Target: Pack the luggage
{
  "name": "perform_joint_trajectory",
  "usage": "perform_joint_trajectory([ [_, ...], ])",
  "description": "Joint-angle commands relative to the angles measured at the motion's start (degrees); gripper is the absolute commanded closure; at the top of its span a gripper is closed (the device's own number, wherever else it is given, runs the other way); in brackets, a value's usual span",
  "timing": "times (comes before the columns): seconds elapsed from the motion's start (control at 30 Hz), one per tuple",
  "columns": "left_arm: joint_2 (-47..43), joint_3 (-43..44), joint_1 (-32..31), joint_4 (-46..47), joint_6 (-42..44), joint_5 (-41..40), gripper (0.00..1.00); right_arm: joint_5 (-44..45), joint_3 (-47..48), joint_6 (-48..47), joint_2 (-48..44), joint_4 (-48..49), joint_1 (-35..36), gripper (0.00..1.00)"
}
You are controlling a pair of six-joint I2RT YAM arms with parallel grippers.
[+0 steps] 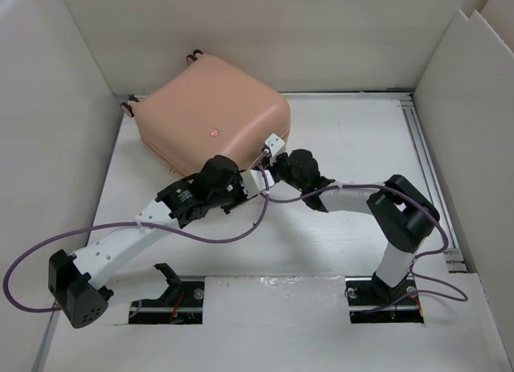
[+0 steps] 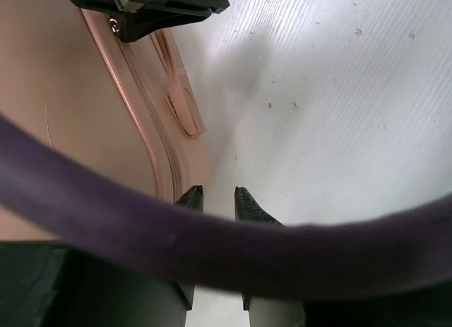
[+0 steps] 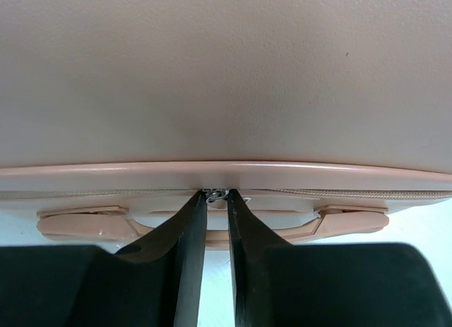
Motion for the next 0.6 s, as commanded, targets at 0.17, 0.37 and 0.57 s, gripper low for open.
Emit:
perform_joint_trajectory([
  [0.17,-1.63,-0.7,0.4,1.7,-0.45,-0.19,0.78,0.03,-0.77,0.4,-0.14,2.1,-0.8,0.65],
  [0.37,-2.16,-0.7,0.4,1.7,-0.45,-0.19,0.78,0.03,-0.16,0.39,0.39,2.62,-0.8,0.68],
  [0.57,-2.16,-0.7,0.4,1.7,-0.45,-0.19,0.78,-1.19,2.04,0.65,0.92,2.63,-1.41,0.85],
])
